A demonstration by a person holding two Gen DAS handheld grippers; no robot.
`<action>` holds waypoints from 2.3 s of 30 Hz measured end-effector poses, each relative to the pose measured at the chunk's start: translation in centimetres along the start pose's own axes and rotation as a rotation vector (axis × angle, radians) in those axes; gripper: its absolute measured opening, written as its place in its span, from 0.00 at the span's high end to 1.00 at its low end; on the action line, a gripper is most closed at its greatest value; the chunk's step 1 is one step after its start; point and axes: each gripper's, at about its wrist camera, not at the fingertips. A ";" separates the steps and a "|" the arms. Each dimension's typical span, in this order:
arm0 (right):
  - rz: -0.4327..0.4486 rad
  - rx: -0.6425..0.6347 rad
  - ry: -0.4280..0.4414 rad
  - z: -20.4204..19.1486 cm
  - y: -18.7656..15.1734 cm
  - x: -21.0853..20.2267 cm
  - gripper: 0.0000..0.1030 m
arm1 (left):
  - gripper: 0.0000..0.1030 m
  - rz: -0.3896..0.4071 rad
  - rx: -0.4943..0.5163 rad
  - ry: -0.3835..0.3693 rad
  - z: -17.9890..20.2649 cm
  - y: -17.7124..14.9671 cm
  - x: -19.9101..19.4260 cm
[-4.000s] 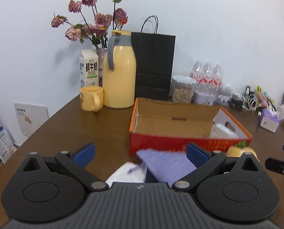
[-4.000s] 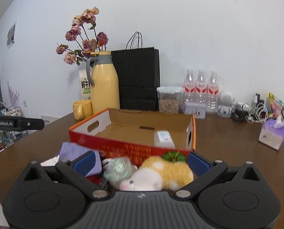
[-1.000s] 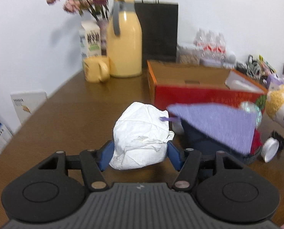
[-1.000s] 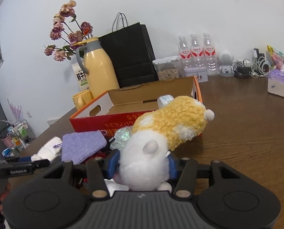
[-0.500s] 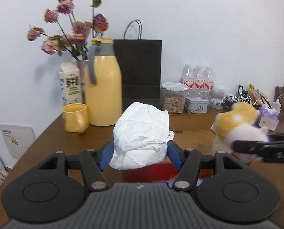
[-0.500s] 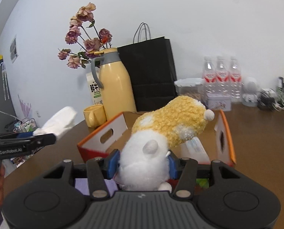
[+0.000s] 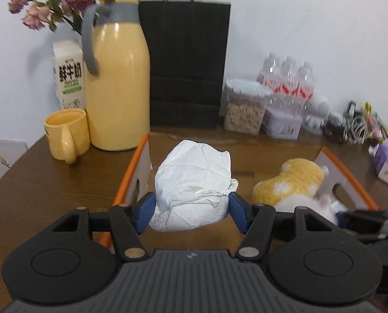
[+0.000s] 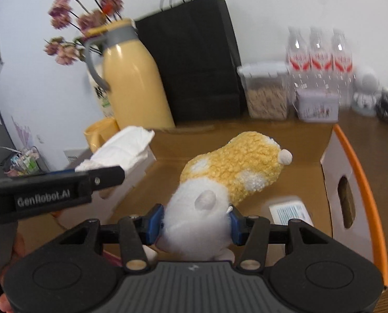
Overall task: Organize objects
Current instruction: 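Carry the plush sheep and white cloth into the box and open both grippers, then grasp the black cable with the right gripper while the left gripper moves toward the bottle cap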
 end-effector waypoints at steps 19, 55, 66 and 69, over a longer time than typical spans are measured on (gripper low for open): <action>0.032 -0.010 -0.041 0.5 -0.3 -1.4 0.40 | 0.19 0.052 -0.009 0.028 -0.6 -0.8 -1.2; 0.170 -0.112 -0.083 -2.8 -4.2 -14.3 0.00 | 0.00 0.159 -0.035 0.048 -4.2 -2.8 -12.1; 0.076 -0.116 -0.121 -2.7 -8.8 -16.8 0.00 | 0.00 0.099 -0.024 0.072 -6.5 -5.8 -14.5; 0.028 -0.106 -0.135 -2.4 -10.3 -16.4 0.00 | 0.00 0.077 -0.024 0.074 -7.0 -6.9 -14.8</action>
Point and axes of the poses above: each gripper's, at about its wrist camera, not at the fingertips, and x roughly the way its jaws point, z to its right, y to its top, and after that the axes turned 9 degrees about y, right-handed
